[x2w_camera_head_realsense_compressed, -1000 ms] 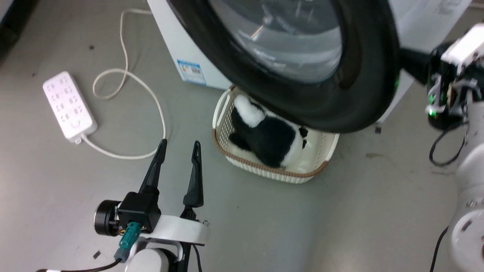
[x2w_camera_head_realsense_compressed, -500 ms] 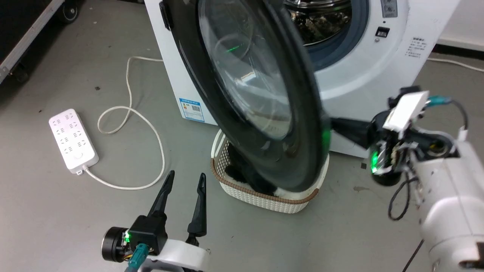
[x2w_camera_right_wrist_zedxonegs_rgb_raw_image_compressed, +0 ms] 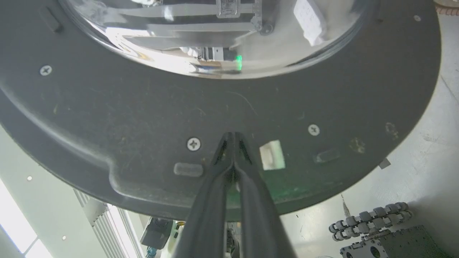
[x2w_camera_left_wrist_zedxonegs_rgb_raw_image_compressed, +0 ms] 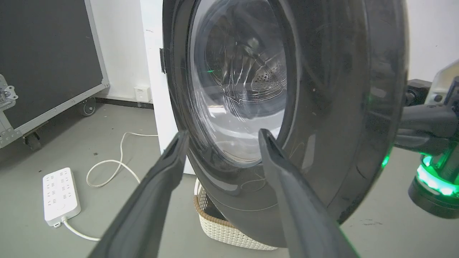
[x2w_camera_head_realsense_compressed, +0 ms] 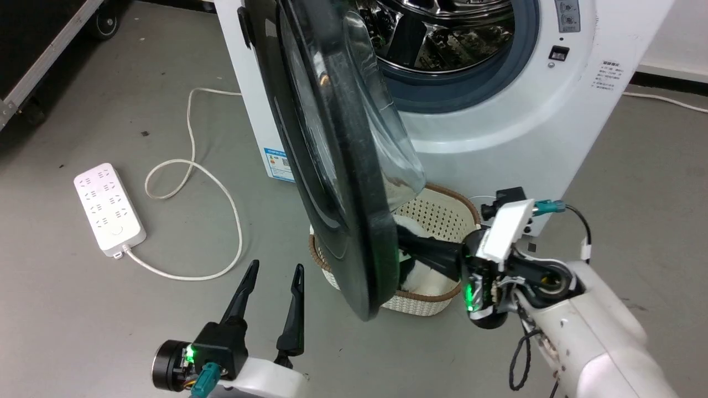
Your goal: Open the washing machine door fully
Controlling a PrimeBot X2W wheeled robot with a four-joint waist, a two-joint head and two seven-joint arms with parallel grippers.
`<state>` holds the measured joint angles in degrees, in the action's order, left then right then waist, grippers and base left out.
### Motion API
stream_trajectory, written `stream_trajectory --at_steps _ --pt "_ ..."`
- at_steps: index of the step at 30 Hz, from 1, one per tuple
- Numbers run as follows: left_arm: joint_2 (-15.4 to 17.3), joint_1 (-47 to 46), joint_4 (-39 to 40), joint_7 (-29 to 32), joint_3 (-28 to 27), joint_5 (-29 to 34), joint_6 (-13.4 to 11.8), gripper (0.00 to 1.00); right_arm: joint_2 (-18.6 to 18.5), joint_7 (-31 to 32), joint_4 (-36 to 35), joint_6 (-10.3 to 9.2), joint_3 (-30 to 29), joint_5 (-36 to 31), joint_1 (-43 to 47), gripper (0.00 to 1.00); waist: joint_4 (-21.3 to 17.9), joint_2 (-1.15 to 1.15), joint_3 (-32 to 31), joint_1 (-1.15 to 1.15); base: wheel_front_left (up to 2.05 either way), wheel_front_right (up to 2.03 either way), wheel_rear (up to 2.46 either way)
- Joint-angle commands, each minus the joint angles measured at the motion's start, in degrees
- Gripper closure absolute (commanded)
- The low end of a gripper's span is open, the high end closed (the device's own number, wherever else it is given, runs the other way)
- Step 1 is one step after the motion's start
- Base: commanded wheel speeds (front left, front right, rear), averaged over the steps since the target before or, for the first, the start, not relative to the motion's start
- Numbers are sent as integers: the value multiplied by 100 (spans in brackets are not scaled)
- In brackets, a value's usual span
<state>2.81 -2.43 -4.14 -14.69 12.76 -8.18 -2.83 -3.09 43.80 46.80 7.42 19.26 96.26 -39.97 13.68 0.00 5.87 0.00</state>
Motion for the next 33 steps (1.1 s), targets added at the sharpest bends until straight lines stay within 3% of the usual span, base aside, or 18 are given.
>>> stream_trajectory --at_steps 1,8,9,10,11,13,14,15,16,17,21,28,32,33 --pt "7 53 -32 -30 26 26 31 0 21 -172 -82 7 227 183 99 100 4 0 -7 0 0 0 0" --pt "7 87 -97 -30 -4 -22 -14 0 -9 -683 -47 7 648 417 16 98 -95 0 -116 0 0 0 0" --pt "7 95 -107 -30 -7 -35 -20 0 -50 -777 -59 7 650 388 24 35 -125 0 -159 0 0 0 0" --pt "7 95 -107 -30 -7 -35 -20 0 -50 -777 -59 7 650 388 24 35 -125 0 -159 0 0 0 0" --pt "7 120 -117 -30 -29 -57 -33 0 -186 -1028 -156 7 623 300 52 0 -201 0 -258 0 0 0 0" --pt "7 134 -113 -30 -50 -67 -39 0 -291 -1215 -257 7 611 200 71 0 -245 0 -302 0 0 0 0" --pt "7 161 -89 -30 -110 -76 -44 0 -572 -1802 -612 7 595 -183 118 0 -348 0 -379 0 0 0 0" --pt "7 161 -89 -30 -110 -76 -44 0 -572 -1802 -612 7 595 -183 118 0 -348 0 -379 0 0 0 0" --pt "7 181 -62 -30 -189 -70 -42 0 -872 -2484 -1071 7 596 -680 225 0 -464 0 -450 0 0 0 0" --pt "7 181 -62 -30 -189 -70 -42 0 -872 -2484 -1071 7 596 -680 225 0 -464 0 -450 0 0 0 0" --pt "17 235 -20 -30 -385 -62 -31 0 -1364 -3535 -1814 7 600 -1494 653 0 -707 0 -623 0 0 0 0" --pt "59 333 91 -30 -683 -81 11 0 -2280 -5306 -2646 7 555 -3708 1458 0 -1035 0 -782 0 0 0 0" --pt "81 408 78 -30 -793 -118 70 0 -2286 -5747 -2864 7 42 -5217 2059 0 -1181 0 -805 0 0 0 0" --pt "88 432 31 -30 -827 -124 125 0 -1872 -5832 -3122 7 -731 -6335 2673 0 -1238 0 -800 0 0 0 0"
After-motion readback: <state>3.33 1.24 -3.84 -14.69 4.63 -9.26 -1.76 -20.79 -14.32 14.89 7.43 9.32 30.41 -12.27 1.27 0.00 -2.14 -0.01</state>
